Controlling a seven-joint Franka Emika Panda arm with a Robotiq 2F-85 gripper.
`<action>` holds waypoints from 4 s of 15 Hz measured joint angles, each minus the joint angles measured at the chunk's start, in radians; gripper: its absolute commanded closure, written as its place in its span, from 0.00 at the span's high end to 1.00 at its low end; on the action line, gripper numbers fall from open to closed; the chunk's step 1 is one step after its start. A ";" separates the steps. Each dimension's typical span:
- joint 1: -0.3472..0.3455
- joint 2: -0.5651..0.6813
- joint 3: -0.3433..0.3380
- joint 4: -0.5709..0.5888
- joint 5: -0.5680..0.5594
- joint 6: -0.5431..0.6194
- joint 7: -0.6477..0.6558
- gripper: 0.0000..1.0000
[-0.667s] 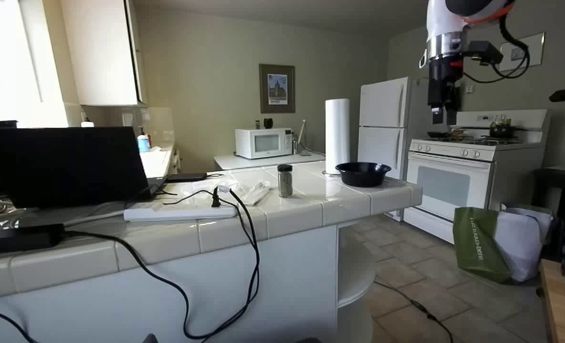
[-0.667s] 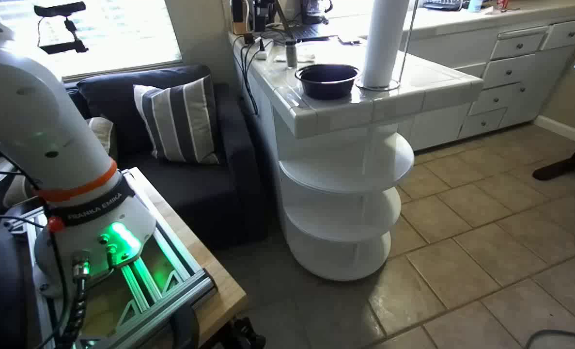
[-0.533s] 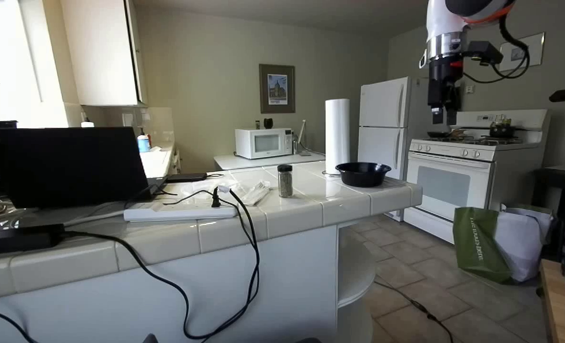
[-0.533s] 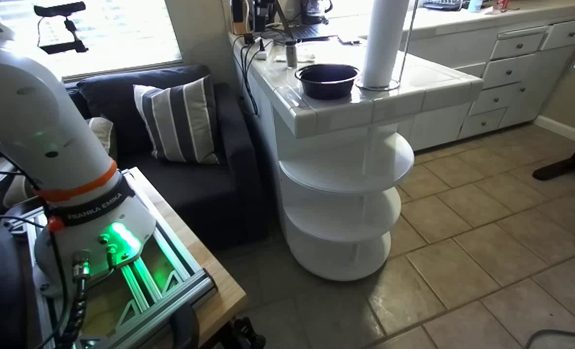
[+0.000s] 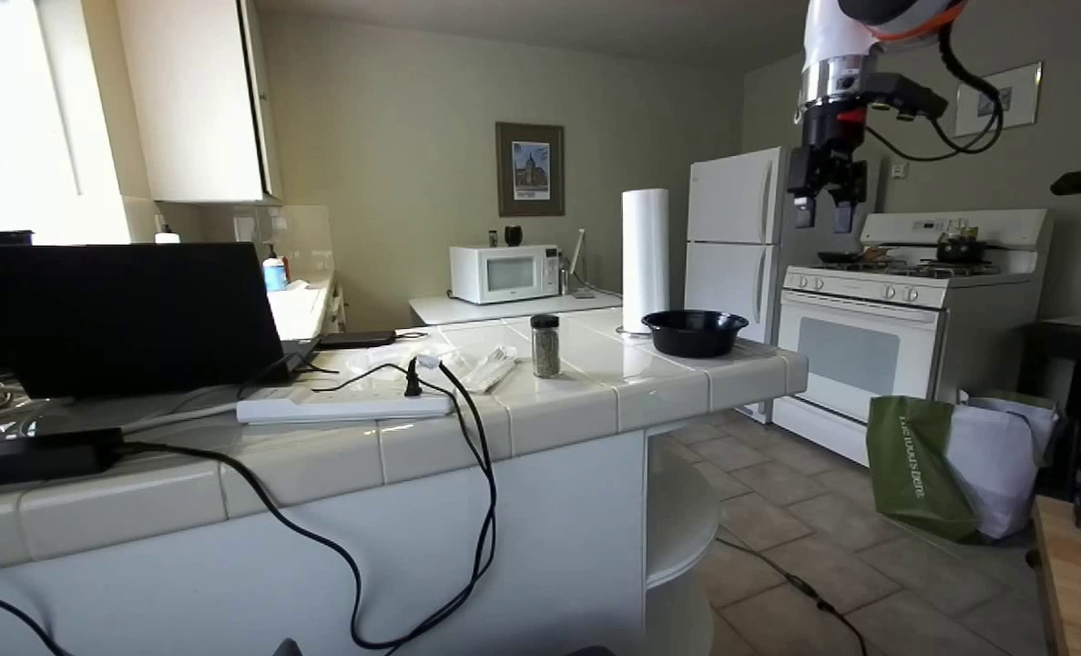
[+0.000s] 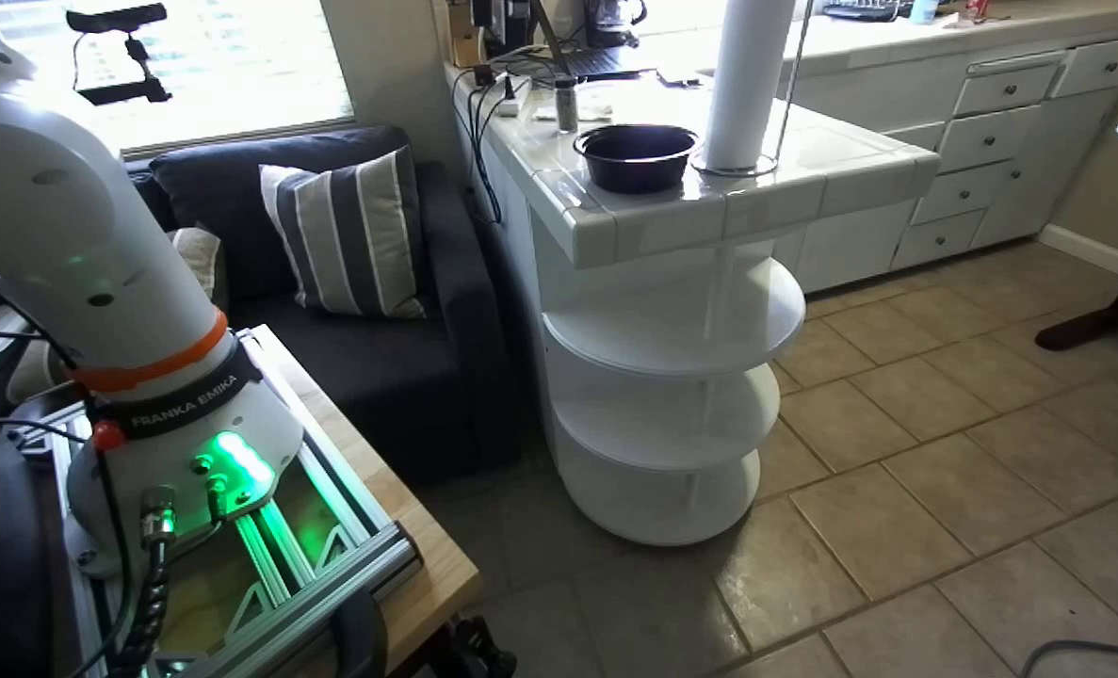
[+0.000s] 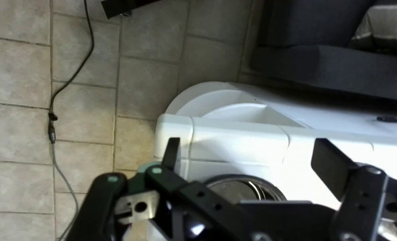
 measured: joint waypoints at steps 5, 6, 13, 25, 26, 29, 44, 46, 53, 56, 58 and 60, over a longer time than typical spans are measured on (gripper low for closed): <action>-0.001 0.144 0.096 0.120 0.012 0.238 0.288 1.00; -0.004 0.174 0.113 0.143 -0.010 0.281 0.348 1.00; -0.015 0.369 0.167 0.342 -0.257 0.348 0.806 1.00; 0.065 0.593 0.112 0.588 -0.652 0.248 1.489 1.00; 0.074 0.604 0.107 0.602 -0.666 0.232 1.512 1.00; 0.097 0.630 0.101 0.640 -0.689 0.180 1.544 1.00; 0.125 0.680 0.083 0.712 -0.732 0.116 1.551 1.00; 0.125 0.683 0.083 0.715 -0.732 0.110 1.548 1.00; 0.130 0.689 0.079 0.724 -0.732 0.057 1.545 1.00; 0.130 0.689 0.074 0.724 -0.745 0.058 1.543 1.00; 0.130 0.689 0.072 0.725 -0.751 0.060 1.535 1.00; 0.129 0.688 0.070 0.727 -0.753 0.072 1.513 1.00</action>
